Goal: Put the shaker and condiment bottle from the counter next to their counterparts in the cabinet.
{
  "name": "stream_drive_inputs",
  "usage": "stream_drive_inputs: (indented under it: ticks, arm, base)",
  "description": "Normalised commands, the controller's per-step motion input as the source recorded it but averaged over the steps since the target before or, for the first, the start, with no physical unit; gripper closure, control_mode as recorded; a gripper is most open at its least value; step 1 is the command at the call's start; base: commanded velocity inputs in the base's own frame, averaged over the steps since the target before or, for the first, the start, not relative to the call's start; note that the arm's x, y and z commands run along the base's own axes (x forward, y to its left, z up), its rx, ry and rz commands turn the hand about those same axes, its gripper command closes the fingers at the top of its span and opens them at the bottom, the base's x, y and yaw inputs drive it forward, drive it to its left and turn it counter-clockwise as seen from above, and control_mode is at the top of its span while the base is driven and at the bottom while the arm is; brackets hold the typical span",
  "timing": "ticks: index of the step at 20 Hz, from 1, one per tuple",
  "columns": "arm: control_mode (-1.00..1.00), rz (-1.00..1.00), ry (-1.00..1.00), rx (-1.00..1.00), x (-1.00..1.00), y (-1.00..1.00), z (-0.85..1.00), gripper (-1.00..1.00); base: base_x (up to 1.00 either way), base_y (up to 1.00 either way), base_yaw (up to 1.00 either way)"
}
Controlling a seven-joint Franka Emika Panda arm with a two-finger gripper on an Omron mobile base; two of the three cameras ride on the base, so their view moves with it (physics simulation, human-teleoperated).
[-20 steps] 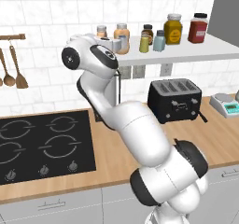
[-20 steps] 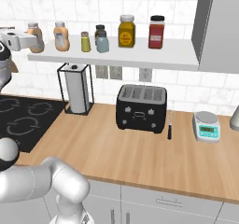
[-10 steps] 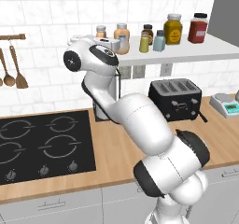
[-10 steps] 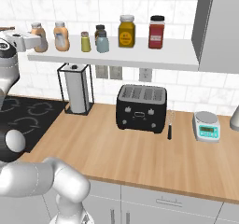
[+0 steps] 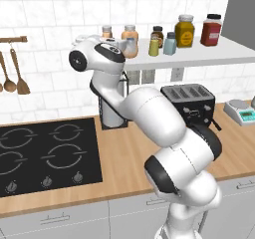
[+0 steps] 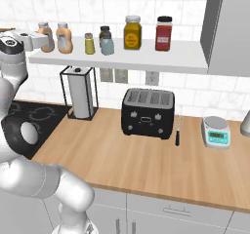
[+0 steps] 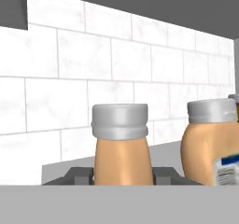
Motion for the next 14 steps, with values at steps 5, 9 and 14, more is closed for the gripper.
stream_drive_inputs:
  ticks: [5, 9, 14]
  arm:
    - [-1.00, -0.03, 0.00, 0.00, 0.30, 0.00, -0.19, 1.00]
    - [-1.00, -0.06, 0.00, 0.00, 0.24, -0.01, -0.23, 1.00]
    - [-1.00, -0.09, 0.00, 0.00, 0.21, -0.04, -0.23, 1.00]
  base:
    - [0.00, 0.00, 0.00]
    - [0.00, 0.00, 0.00]
    - [0.00, 0.00, 0.00]
